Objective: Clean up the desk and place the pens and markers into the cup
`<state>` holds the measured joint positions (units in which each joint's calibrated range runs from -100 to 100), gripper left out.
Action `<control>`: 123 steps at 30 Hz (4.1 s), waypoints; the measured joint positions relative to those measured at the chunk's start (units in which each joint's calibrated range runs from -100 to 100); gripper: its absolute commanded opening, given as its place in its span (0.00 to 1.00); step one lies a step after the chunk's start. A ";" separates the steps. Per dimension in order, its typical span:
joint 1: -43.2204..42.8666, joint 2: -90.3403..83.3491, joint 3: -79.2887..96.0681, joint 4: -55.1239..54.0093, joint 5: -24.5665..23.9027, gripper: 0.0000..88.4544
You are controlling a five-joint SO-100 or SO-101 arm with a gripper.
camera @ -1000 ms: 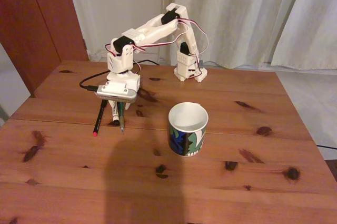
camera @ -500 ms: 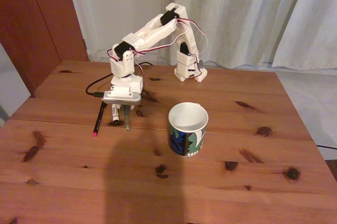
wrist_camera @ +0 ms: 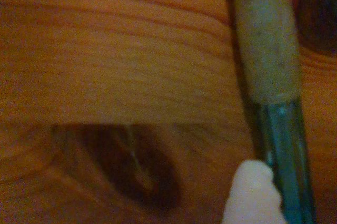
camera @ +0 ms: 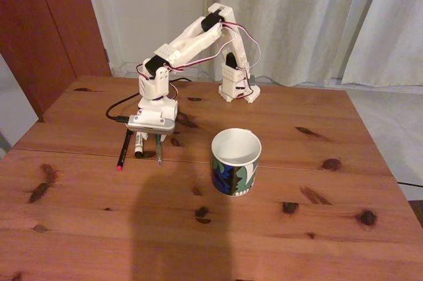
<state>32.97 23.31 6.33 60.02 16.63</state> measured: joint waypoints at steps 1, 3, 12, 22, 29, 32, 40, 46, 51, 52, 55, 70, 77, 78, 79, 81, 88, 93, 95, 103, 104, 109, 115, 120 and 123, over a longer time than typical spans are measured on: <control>0.00 0.00 0.00 0.00 0.00 0.19; 0.00 0.00 0.00 0.00 0.00 0.19; 0.07 -0.59 2.97 -1.00 0.00 0.03; 0.07 -3.98 8.58 -1.41 0.00 0.01; -0.81 -8.81 13.50 -0.75 0.00 0.01; -2.64 -13.64 16.39 -0.75 -1.61 0.01; -9.61 -33.14 23.69 -0.83 -10.21 0.01; -16.43 -45.17 32.02 -11.20 -18.27 0.01; -22.08 -51.44 41.19 -29.61 -24.66 0.01; -23.10 -52.20 42.04 -33.26 -25.49 0.01; -25.67 -54.07 42.72 -41.73 -27.25 0.01; -29.85 -57.12 42.80 -47.70 -32.67 0.01; -27.06 -57.12 43.99 -49.44 -33.99 0.01; -27.14 -57.12 44.59 -50.27 -34.04 0.01; -27.21 -56.86 45.18 -51.27 -34.09 0.01; -27.06 -55.51 46.03 -53.75 -34.09 0.01; -26.92 -50.51 46.54 -58.98 -34.09 0.01; -28.38 -48.81 46.37 -59.31 -34.09 0.01; -29.92 -48.39 46.37 -59.31 -34.09 0.01; -33.00 -47.37 46.37 -59.31 -34.09 0.01; -33.00 -47.37 46.45 -59.31 -34.09 0.01; -33.15 -47.37 47.47 -59.31 -34.09 0.11; -33.15 -47.37 47.47 -59.31 -33.50 0.16; -33.08 -47.37 47.47 -59.31 -33.06 0.16; -33.08 -47.37 47.47 -59.31 -32.97 0.16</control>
<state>-0.11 -24.07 53.80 0.71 -16.34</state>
